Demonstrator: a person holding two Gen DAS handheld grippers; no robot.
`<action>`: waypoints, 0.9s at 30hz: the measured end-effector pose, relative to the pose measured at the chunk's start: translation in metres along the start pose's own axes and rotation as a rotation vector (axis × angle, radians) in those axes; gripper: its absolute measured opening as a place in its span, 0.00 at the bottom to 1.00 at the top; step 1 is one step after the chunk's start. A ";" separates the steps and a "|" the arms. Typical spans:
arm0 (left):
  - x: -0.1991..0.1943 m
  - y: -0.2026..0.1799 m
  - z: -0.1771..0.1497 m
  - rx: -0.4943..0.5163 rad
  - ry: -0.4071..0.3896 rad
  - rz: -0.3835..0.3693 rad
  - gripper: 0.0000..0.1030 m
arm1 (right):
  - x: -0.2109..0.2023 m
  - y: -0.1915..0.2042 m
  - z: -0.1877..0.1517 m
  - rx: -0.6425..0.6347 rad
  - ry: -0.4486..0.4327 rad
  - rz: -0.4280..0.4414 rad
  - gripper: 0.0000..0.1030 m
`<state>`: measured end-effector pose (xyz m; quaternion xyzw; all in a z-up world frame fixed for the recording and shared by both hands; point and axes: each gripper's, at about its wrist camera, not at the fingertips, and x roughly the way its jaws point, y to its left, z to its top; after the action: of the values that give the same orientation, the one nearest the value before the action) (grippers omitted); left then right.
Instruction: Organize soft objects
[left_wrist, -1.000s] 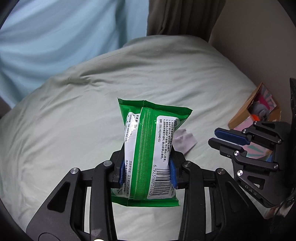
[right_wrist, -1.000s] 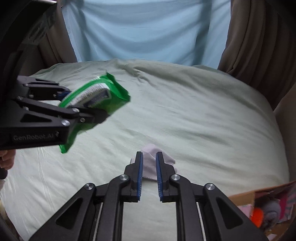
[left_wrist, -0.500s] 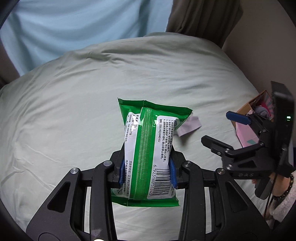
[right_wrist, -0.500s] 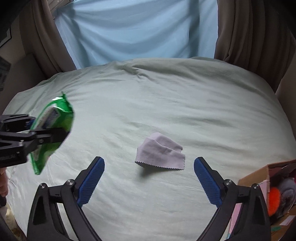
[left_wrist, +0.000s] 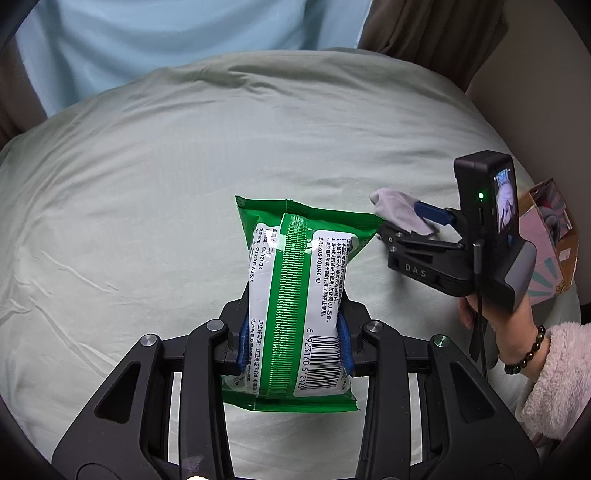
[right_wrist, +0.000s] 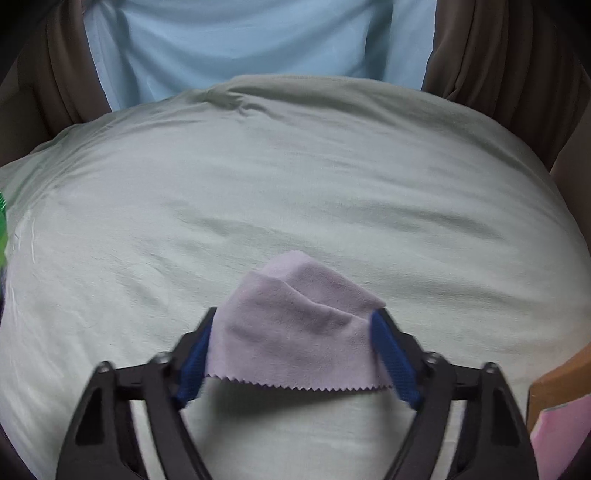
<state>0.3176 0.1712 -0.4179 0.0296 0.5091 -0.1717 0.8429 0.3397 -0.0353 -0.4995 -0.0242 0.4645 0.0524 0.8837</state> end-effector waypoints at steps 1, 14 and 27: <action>0.002 0.000 -0.001 -0.004 0.002 -0.001 0.32 | 0.001 0.000 0.000 0.000 -0.009 -0.001 0.60; -0.015 -0.015 0.007 0.011 -0.037 -0.003 0.32 | -0.029 -0.006 0.004 -0.009 -0.013 0.032 0.12; -0.117 -0.086 0.021 -0.010 -0.099 0.027 0.32 | -0.212 -0.037 0.021 0.068 -0.077 0.067 0.12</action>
<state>0.2585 0.1157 -0.2948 0.0238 0.4671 -0.1592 0.8695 0.2415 -0.0850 -0.3136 0.0233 0.4320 0.0673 0.8990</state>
